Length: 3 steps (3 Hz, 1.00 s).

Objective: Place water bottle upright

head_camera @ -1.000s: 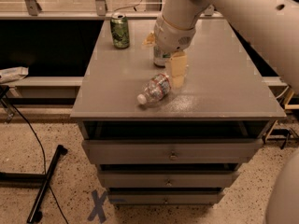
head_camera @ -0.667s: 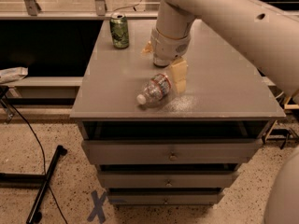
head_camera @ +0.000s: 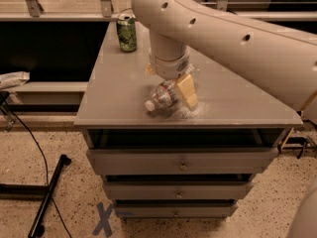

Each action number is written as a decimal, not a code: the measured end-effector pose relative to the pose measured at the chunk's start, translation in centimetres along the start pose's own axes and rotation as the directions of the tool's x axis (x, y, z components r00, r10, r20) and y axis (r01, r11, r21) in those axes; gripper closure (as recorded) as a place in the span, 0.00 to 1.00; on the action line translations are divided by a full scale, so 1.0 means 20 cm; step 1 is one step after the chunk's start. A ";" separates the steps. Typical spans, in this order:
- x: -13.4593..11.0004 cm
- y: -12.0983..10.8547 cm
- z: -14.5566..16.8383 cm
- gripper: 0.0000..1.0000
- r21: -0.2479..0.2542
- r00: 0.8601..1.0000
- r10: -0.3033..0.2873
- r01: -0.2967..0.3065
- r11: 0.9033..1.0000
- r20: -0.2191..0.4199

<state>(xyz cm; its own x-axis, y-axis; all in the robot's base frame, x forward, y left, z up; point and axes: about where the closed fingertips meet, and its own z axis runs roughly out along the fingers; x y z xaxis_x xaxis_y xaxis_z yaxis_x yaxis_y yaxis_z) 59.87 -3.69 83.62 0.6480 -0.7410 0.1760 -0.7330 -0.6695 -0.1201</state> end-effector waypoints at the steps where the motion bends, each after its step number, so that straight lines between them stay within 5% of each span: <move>1: -0.04 0.00 0.02 0.23 -0.029 0.999 -0.041 0.041 0.999 -0.002; 3: -0.08 -0.09 -0.08 0.77 -0.025 0.994 -0.046 0.049 0.998 0.100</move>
Offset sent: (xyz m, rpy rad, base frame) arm -0.0097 0.0277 0.0117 0.0187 0.1172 0.0586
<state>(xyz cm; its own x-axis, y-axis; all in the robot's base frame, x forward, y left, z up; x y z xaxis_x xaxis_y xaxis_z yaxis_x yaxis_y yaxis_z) 59.81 -1.11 85.09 0.6987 -0.7106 0.0825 -0.7053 -0.7036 -0.0866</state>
